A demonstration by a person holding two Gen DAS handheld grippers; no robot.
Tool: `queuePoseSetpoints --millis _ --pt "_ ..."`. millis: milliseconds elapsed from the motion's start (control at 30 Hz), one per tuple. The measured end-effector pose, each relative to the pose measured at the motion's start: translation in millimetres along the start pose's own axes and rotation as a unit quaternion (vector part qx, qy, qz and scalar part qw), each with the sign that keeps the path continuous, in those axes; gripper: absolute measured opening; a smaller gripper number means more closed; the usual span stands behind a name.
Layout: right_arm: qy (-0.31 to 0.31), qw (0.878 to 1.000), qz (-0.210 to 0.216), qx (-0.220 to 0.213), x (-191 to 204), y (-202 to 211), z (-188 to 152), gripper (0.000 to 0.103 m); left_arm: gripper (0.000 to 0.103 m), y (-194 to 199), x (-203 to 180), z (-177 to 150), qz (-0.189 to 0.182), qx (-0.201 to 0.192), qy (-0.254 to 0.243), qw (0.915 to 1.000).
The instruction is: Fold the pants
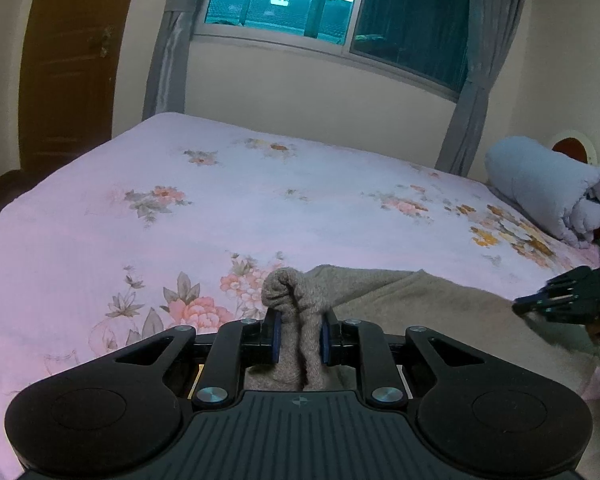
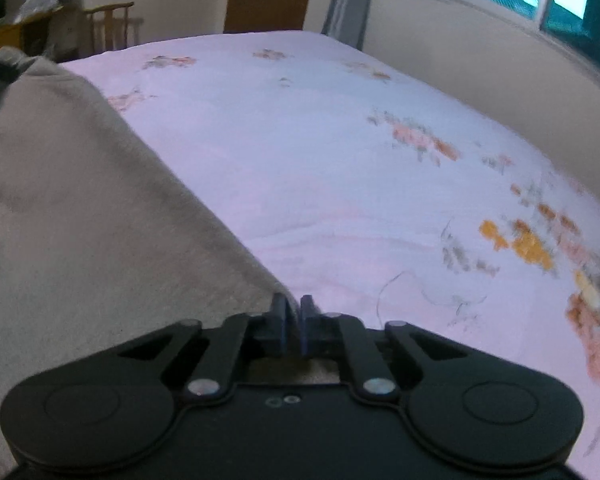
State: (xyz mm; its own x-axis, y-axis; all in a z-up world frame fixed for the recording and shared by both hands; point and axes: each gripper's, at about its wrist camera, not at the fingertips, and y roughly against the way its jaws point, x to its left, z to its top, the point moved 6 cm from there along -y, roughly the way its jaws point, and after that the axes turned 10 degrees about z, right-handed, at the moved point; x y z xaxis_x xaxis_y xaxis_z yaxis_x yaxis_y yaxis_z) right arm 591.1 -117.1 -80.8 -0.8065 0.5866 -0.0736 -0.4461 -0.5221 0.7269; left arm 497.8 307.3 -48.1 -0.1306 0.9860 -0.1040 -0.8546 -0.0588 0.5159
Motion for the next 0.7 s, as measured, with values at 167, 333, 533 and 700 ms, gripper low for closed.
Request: queuePoseSetpoints --millis 167,333,533,700 --pt "-0.009 0.999 -0.016 -0.034 11.1 36.8 3.2 0.000 0.018 7.5 0.4 0.3 0.001 -0.007 0.016 0.9998" --pt "-0.008 0.998 -0.036 -0.055 33.8 89.9 6.6 0.000 0.018 34.2 1.3 5.0 -0.011 -0.020 0.018 0.9996" --pt "0.020 0.996 -0.051 -0.071 94.5 174.8 -6.8 0.000 0.019 89.3 7.3 -13.9 -0.045 -0.025 0.011 0.9986" --pt "0.035 0.995 -0.062 -0.063 168.5 217.8 -46.1 0.000 0.050 131.1 25.0 -65.7 -0.038 0.006 0.023 0.9990"
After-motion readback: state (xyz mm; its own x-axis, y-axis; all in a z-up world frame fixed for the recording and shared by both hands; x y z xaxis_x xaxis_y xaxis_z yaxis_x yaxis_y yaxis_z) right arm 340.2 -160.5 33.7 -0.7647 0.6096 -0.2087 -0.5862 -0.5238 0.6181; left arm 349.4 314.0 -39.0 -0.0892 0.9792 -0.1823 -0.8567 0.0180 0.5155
